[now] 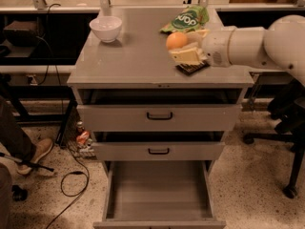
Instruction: Pick orange from bottom drawer and place on counter
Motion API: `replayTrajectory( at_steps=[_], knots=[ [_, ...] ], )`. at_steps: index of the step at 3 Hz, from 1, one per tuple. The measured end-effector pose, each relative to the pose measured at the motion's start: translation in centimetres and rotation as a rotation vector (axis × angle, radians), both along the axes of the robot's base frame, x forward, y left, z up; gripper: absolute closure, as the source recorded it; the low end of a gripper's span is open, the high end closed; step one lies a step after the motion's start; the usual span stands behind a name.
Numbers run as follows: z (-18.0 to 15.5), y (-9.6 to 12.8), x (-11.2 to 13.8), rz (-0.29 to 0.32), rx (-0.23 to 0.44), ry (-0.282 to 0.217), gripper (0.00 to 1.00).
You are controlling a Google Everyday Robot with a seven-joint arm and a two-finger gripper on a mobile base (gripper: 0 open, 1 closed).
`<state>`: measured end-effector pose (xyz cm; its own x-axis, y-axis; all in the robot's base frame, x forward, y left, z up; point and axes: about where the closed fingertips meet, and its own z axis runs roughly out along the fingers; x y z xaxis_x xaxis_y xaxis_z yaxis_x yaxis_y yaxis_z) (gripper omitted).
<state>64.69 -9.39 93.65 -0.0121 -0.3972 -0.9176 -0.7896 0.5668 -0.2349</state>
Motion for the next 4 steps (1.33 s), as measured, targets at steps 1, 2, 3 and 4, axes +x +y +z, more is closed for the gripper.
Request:
replayTrajectory(
  at_steps=[1,2,3,4],
  knots=[
    [-0.5,2.8,0.6,0.041,-0.006,0.012,1.0],
    [-0.8,3.3,1.0,0.046,-0.01,0.02,1.0],
    [-1.8,5.4,2.7,0.056,-0.03,0.05,1.0],
    [-4.0,8.4,5.8,0.072,-0.06,0.115,1.0]
  ],
)
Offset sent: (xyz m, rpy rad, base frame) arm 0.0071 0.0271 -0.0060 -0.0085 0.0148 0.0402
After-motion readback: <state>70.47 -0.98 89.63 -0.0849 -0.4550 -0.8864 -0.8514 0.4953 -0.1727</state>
